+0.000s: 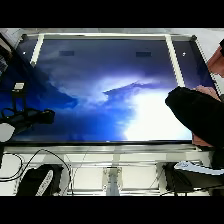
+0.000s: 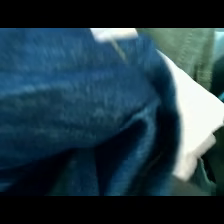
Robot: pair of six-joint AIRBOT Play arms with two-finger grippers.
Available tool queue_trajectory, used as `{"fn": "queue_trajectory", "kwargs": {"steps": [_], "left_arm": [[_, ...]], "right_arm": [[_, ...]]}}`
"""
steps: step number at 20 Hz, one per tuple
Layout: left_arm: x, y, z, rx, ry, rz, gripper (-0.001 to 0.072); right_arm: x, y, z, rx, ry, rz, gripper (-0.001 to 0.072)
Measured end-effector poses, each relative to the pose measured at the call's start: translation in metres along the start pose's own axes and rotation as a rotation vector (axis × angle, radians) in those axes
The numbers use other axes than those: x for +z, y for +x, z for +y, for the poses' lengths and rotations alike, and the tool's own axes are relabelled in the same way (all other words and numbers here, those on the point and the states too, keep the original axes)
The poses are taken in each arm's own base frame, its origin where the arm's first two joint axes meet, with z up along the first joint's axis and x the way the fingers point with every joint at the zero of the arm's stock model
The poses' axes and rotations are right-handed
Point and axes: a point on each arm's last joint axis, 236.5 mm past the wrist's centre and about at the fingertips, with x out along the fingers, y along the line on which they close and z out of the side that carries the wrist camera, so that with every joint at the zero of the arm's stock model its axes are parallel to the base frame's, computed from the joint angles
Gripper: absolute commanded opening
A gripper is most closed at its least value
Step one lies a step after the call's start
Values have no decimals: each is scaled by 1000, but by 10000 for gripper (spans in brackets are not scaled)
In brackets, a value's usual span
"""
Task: Fold the clothes and pants, and hang the long-sleeved shirts on hangers.
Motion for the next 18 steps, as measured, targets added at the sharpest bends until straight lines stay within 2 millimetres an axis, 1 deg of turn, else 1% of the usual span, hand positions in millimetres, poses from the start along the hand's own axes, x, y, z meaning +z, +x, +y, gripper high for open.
{"fn": "queue_trajectory", "kwargs": {"steps": [1, 3, 4, 5, 6, 8, 10, 11, 12, 13, 14, 15, 16, 17, 18], "left_arm": [[0, 0, 0, 0, 0, 0, 581], [0, 0, 0, 0, 0, 0, 581], [0, 0, 0, 0, 0, 0, 581], [0, 0, 0, 0, 0, 0, 581], [0, 0, 0, 0, 0, 0, 581], [0, 0, 0, 0, 0, -1, 581], [0, 0, 0, 0, 0, -1, 581], [0, 0, 0, 0, 0, -1, 581], [0, 0, 0, 0, 0, -1, 581], [0, 0, 0, 0, 0, -1, 581], [0, 0, 0, 0, 0, 0, 581], [0, 0, 0, 0, 0, -1, 581], [0, 0, 0, 0, 0, -1, 581], [0, 0, 0, 0, 0, -1, 581], [0, 0, 0, 0, 0, 0, 581]], "right_arm": [[-2, 7, 0, -2, -2, 9, 479], [-1, 13, 0, -4, -6, 6, 478], [1, 13, 0, -6, -6, -6, 478], [5, 9, -1, -7, -5, -33, 478], [13, 0, -2, -9, -3, -76, 478], [33, -27, -4, -13, 4, -192, 478], [58, -69, -7, -20, 14, -343, 478], [69, -93, -6, -7, 26, -424, 478], [75, -112, -1, 22, 40, -478, 476], [81, -132, 12, 81, 59, -535, 475], [84, -146, 27, 145, 67, -569, 458], [83, -157, 49, 217, 52, -581, 369], [79, -166, 77, 295, 11, -581, 230], [70, -172, 105, 358, -48, -560, 79], [56, -174, 134, 410, -133, -519, 12]]}}
